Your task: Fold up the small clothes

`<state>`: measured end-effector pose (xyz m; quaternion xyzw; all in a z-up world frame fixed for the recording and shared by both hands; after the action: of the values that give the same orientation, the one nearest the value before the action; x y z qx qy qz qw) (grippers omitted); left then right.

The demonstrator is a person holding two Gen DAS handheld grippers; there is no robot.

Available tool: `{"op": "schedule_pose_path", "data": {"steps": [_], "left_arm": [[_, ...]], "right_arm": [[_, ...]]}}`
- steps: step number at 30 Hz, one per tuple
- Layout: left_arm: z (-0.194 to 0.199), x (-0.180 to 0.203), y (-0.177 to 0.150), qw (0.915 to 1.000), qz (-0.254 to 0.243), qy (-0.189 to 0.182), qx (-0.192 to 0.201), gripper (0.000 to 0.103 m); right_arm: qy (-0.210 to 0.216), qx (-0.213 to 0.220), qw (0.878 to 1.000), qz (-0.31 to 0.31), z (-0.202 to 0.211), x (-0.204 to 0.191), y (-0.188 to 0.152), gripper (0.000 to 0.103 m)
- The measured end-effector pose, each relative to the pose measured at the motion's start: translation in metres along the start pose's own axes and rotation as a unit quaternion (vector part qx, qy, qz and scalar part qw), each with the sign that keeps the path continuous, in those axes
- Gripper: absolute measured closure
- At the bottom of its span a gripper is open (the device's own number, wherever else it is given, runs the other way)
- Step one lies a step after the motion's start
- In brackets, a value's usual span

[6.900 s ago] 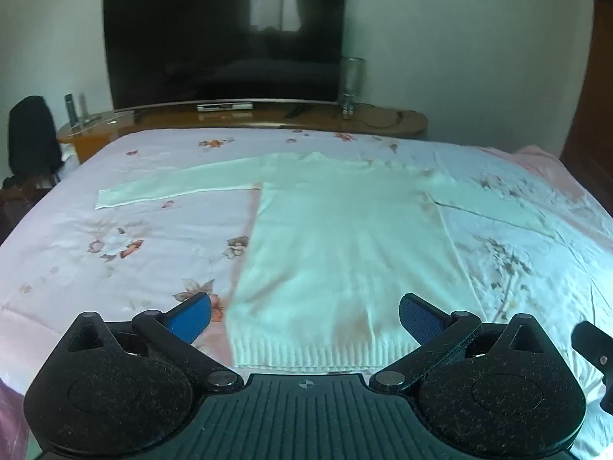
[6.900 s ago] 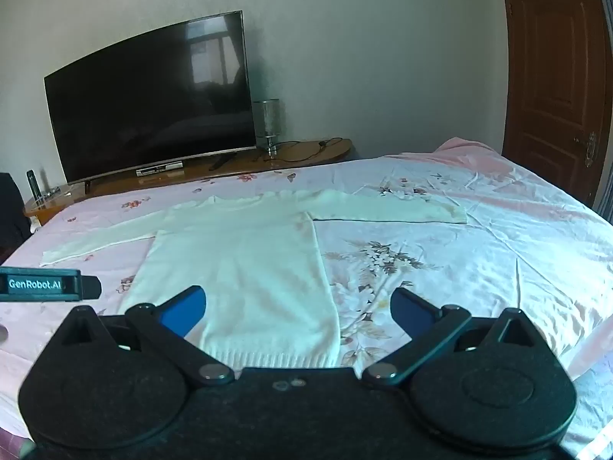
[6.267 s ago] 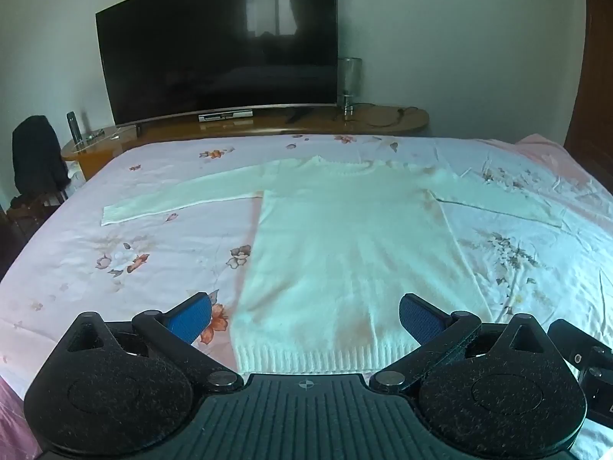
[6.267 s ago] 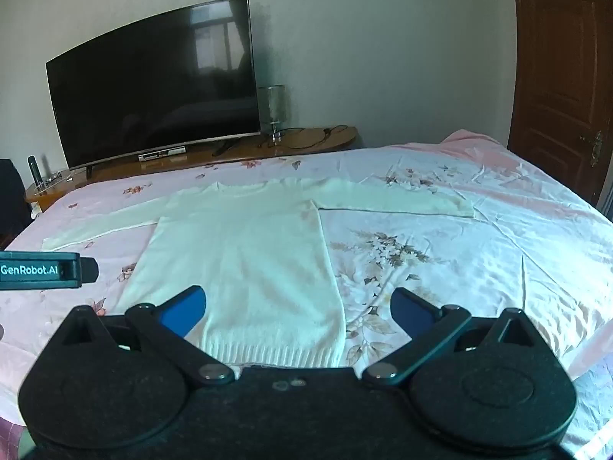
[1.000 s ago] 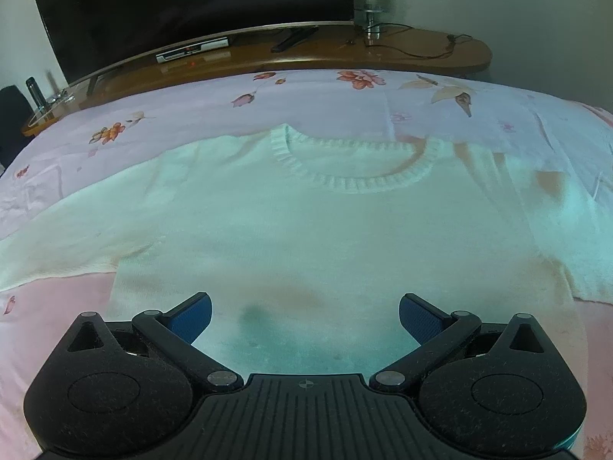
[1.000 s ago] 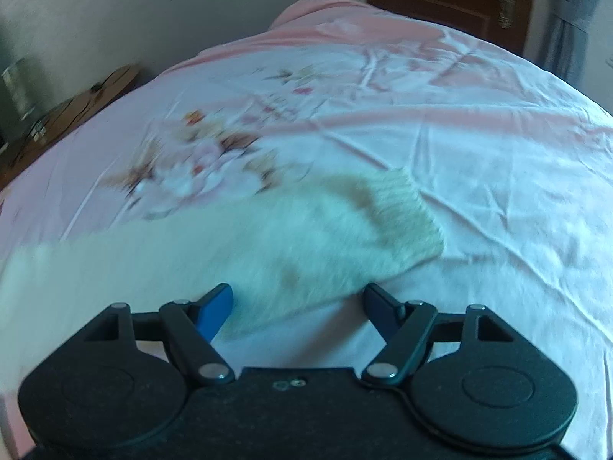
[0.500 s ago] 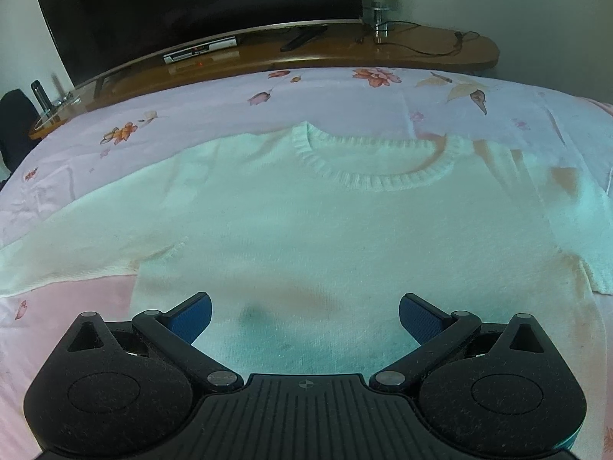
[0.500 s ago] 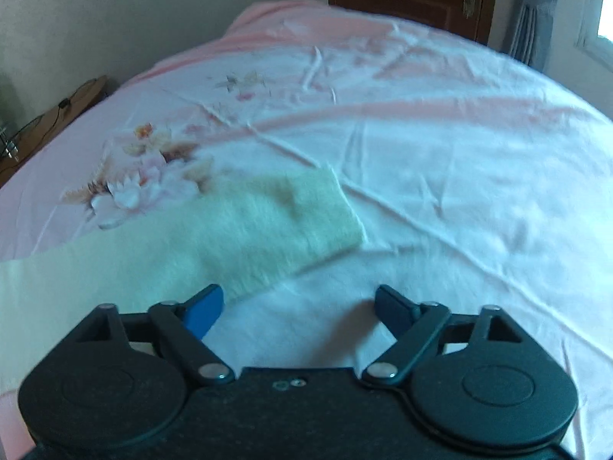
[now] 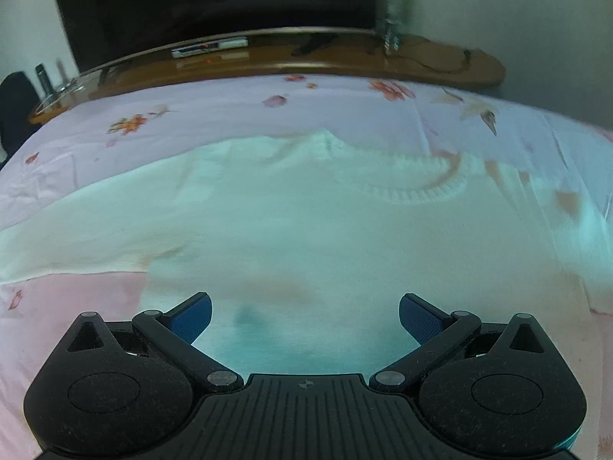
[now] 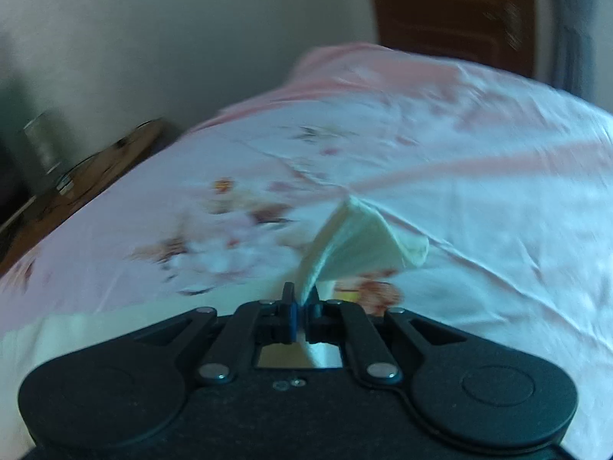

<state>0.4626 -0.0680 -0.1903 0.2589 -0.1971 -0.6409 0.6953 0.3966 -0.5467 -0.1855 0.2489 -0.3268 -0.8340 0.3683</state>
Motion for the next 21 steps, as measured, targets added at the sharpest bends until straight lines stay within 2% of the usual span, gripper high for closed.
{"op": "schedule_pose_path", "data": {"steps": [3,6,9,13,16,17,18,19,21], "left_arm": [[0.003,-0.02,0.0,0.9999,0.012,0.0,0.003,0.0],[0.001,-0.04,0.002,0.9996,0.028,-0.007,-0.001,0.0],[0.002,-0.059,0.004,0.9988,0.046,-0.015,-0.006,0.0],[0.003,-0.077,0.007,0.9987,0.047,-0.017,-0.008,0.0],[0.002,-0.092,0.008,0.9985,0.052,-0.015,-0.013,0.0],[0.001,-0.096,0.008,0.9982,0.056,-0.015,-0.015,0.0],[0.0,-0.099,0.008,0.9979,0.06,-0.015,-0.016,0.0],[-0.001,-0.102,0.008,0.9979,0.061,-0.016,-0.017,0.0],[-0.005,-0.101,0.008,0.9979,0.057,-0.021,-0.021,0.0]], "right_arm": [[0.028,0.022,0.998,0.056,0.021,-0.037,0.0,0.098],[0.087,0.019,0.993,0.08,0.036,-0.092,-0.005,0.098],[0.157,0.012,0.982,0.108,0.052,-0.165,-0.023,0.098],[0.247,-0.021,0.957,0.149,0.069,-0.261,-0.07,0.098],[0.297,-0.07,0.932,0.195,0.073,-0.32,-0.119,0.097],[0.306,-0.086,0.925,0.21,0.073,-0.333,-0.132,0.09],[0.313,-0.1,0.917,0.227,0.072,-0.345,-0.145,0.08],[0.319,-0.108,0.911,0.236,0.074,-0.353,-0.156,0.076],[0.335,-0.121,0.9,0.251,0.076,-0.36,-0.166,0.076]]}}
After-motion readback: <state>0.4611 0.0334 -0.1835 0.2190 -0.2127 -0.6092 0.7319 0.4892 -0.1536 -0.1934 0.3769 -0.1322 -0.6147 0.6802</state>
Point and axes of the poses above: each gripper's, at about its wrist camera, not at the fingertips, and z roughly against the way its jaws point, x to its right, y to its top, the point moved 6 cm from there along -z, roughly the way its jaws point
